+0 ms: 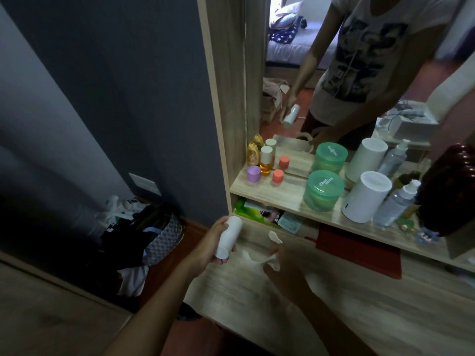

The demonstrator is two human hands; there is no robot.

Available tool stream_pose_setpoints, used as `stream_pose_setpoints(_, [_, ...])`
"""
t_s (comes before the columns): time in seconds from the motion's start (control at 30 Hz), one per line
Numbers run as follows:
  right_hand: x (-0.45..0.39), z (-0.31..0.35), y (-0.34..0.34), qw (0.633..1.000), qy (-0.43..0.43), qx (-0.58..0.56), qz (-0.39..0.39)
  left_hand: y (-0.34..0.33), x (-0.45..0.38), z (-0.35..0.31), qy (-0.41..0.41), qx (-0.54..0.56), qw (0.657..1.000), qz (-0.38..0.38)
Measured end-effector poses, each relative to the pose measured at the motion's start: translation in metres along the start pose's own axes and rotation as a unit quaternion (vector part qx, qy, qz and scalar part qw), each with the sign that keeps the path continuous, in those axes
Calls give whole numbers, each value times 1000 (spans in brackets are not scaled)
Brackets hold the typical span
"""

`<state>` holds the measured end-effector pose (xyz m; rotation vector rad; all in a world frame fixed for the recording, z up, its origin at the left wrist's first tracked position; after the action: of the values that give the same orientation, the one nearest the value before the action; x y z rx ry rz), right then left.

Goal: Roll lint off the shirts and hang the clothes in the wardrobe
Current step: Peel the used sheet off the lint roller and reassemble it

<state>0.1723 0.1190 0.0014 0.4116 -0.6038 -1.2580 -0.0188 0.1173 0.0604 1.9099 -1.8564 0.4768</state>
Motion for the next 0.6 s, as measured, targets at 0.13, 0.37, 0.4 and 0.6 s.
stream_pose_setpoints(0.13, [27, 39, 14, 997, 71, -32, -11, -8, -2, -2, -4, 27, 1000, 1])
stream_pose_setpoints(0.37, [41, 54, 43, 995, 75, -41, -50, -26, 0, -21, -36, 112, 993, 2])
stream_pose_setpoints(0.4, [44, 59, 45, 995, 81, -34, -48, -29, -1, -23, -38, 111, 993, 6])
stream_pose_setpoints(0.6, [45, 76, 57, 991, 92, -15, -100, -58, -3, -24, -28, 105, 994, 21])
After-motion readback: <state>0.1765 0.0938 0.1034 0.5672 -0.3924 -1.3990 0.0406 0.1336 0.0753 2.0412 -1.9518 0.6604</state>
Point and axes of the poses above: each hand's wrist, its own x-axis away from the middle knuckle, its own y-axis out of the back of the hand, z = x × y, the point moved 9 cm from there along -x, towards the middle knuckle, and after that the axes turned 5 degrees about -x, right-handed, at the moved point
